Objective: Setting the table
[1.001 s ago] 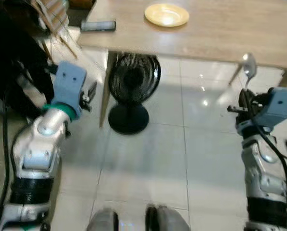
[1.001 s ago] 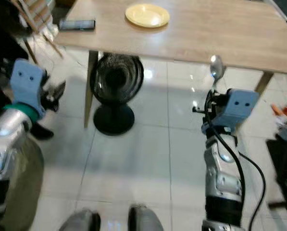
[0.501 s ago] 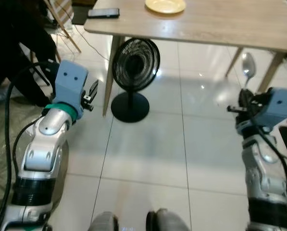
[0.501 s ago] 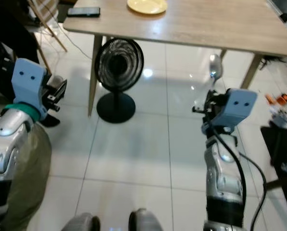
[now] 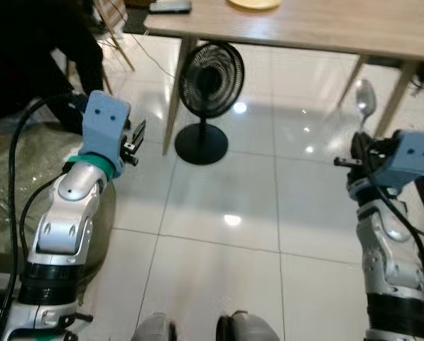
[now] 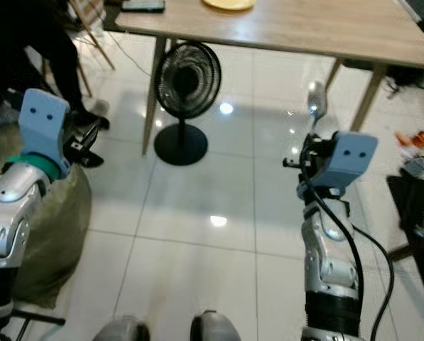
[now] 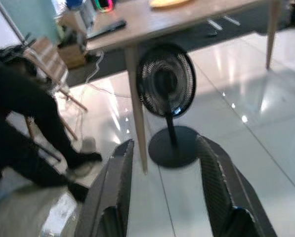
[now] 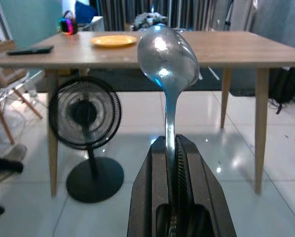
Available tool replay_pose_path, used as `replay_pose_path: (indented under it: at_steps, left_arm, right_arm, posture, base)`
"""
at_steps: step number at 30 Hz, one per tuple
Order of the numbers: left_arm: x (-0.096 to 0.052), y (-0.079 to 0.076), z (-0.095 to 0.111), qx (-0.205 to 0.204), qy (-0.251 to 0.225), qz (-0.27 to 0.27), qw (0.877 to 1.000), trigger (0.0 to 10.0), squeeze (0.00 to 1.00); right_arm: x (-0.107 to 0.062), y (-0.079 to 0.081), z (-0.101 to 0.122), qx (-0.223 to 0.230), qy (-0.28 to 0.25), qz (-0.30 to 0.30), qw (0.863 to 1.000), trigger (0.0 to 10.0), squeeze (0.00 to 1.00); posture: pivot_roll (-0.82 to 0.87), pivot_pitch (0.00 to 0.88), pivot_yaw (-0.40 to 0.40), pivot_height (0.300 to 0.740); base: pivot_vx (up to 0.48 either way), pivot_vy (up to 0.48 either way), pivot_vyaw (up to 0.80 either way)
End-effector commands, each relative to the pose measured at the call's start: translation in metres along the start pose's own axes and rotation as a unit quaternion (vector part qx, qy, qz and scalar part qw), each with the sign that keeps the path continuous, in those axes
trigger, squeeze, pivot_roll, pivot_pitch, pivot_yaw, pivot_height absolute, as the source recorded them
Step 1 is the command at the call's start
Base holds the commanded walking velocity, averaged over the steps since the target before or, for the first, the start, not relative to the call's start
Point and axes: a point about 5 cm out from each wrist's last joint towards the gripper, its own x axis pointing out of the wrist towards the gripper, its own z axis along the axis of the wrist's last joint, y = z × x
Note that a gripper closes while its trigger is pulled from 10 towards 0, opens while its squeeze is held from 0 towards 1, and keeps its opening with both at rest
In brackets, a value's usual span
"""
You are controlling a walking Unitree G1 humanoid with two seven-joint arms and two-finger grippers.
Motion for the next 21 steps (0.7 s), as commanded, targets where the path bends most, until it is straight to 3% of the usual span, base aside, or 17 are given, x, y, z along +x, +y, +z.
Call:
replay_pose_path:
  at_steps: [1,21]
  left_arm:
    - [-0.0012,0.0001,-0.004,-0.002,0.007,0.0,1.0,10.0,0.0]
    - [-0.001,-0.0011,-0.0045,-0.004,0.008,-0.003,1.0,10.0,0.0]
  right_arm:
    - [-0.0016,-0.0004,-0.0006,-0.004,0.0,0.001,1.0,10.0,0.0]
    - [-0.0017,-0.0015,-0.0016,-0.007,0.002,0.0,1.0,10.0,0.0]
  posture:
    - [0.06,0.018,0.02,0.74]
    - [0.05,0.024,0.022,0.74]
  base:
    - [-0.337,0.0,0.0]
    - [-0.337,0.0,0.0]
